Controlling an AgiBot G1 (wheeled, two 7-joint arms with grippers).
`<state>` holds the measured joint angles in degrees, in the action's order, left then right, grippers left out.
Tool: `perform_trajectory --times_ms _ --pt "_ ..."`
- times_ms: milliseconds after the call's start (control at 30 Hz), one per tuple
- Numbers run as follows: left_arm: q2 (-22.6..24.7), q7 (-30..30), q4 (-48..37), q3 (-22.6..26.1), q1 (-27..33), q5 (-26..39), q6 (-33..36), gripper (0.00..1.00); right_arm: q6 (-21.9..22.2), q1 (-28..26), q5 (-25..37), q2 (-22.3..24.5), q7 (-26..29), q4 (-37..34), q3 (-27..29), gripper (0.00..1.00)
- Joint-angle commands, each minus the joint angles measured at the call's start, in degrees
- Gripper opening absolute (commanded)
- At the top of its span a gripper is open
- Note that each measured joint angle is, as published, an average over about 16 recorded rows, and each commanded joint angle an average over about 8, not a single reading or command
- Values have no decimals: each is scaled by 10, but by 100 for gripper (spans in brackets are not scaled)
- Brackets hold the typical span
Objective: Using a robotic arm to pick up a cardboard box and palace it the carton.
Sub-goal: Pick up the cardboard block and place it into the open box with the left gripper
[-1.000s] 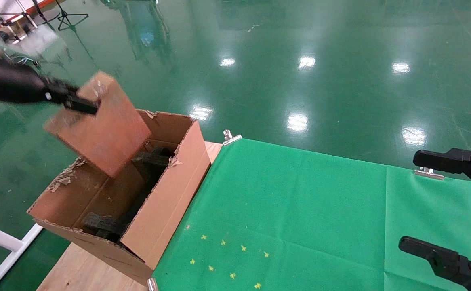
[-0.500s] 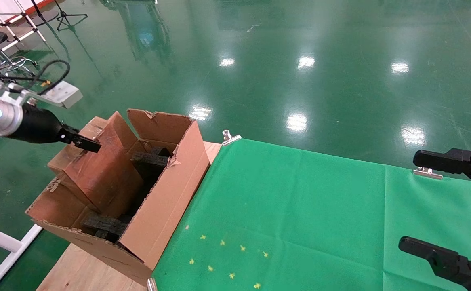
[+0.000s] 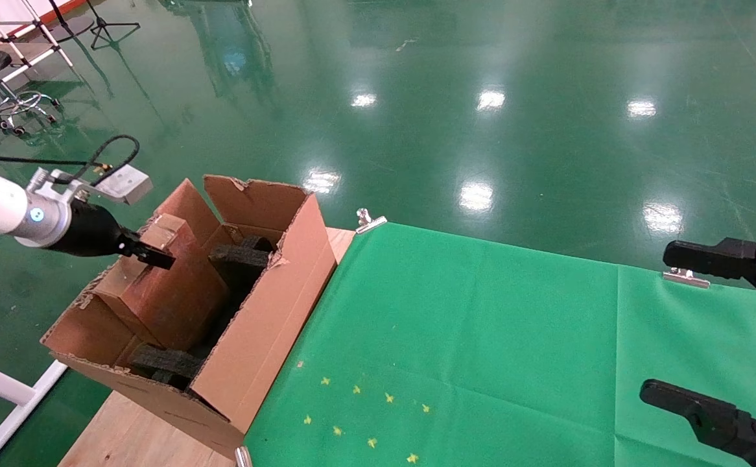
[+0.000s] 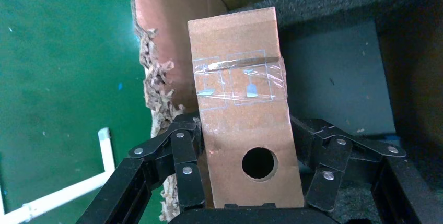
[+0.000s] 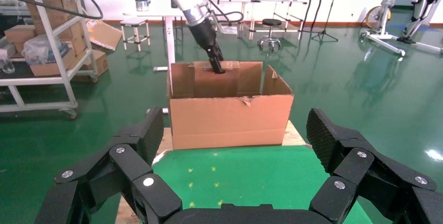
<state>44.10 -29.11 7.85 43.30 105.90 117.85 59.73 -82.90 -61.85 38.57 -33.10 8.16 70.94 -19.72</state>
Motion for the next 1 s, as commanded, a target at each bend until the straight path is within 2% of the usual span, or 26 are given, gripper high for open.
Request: perform_trajectory --times_ms 33,433,467,700,733,1000 --pt "3 7 -10 -1 -5 -2 -6 0 0 0 0 0 0 0 0 100" --pt "21 10 -64 -11 -48 -18 -37 0 0 0 0 0 0 0 0 100" --pt "23 9 -66 -11 -49 -18 -38 5 0 0 0 0 0 0 0 100" --pt "31 0 -77 -14 -54 -23 -49 92 0 0 0 0 0 0 0 100" --pt "32 -1 -77 -15 -55 -23 -50 100 0 0 0 0 0 0 0 100" --pt "31 0 -77 -15 -55 -24 -48 100 0 0 0 0 0 0 0 100"
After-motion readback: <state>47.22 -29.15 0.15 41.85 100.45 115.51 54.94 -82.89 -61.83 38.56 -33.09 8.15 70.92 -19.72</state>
